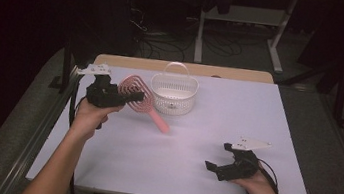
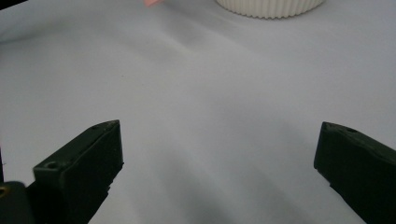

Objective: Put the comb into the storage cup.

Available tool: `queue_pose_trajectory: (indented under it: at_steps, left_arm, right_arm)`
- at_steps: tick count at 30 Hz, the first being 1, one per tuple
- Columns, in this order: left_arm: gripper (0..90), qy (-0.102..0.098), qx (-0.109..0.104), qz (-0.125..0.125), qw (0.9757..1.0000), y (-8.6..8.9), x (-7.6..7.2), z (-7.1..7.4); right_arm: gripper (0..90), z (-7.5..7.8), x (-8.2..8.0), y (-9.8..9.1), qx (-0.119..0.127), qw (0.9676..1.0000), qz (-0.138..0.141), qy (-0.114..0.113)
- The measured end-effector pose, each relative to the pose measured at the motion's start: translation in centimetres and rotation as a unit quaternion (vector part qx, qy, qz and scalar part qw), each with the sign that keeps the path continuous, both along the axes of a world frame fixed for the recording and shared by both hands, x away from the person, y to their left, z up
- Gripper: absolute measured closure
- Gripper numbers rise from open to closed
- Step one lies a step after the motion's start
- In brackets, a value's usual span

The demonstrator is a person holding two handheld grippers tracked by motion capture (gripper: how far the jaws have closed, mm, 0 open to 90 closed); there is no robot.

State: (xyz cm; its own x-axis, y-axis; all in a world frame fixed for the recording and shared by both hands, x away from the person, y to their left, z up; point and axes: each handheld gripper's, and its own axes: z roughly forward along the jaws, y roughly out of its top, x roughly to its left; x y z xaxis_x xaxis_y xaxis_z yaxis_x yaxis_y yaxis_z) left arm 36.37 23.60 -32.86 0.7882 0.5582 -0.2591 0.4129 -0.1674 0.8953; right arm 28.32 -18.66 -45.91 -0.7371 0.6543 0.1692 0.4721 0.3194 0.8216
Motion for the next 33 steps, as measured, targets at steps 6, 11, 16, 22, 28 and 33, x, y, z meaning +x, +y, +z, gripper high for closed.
queue_pose_trajectory:
  at_steps: [6,11,16,22,28,33]
  left_arm:
    - [65.4,0.004,0.006,-0.004,1.0,0.5,0.3,0.0]
    - [65.4,0.009,-0.001,-0.005,0.9999,1.0,0.7,0.2]
    - [65.4,0.007,-0.005,-0.006,0.9999,1.2,1.0,1.0]
    - [65.4,0.002,-0.009,-0.007,0.9999,1.3,1.7,2.2]
    - [65.4,-0.002,-0.016,-0.01,0.9998,1.3,2.6,3.3]
    - [65.4,-0.005,-0.028,-0.011,0.9995,1.3,3.4,4.2]
  right_arm:
    - [0.8,0.0,0.1,-0.1,0.0,1.0,0.0,-0.001]
    - [0.8,0.0,0.1,-0.1,0.001,1.0,0.001,-0.002]
    - [0.8,0.0,0.1,-0.1,0.002,1.0,0.001,-0.002]
    - [0.8,0.0,0.1,-0.1,0.001,1.0,0.001,-0.003]
    - [0.8,0.0,0.1,-0.1,0.001,1.0,0.001,-0.003]
    - [0.9,0.0,0.1,-0.1,0.002,1.0,0.001,-0.003]
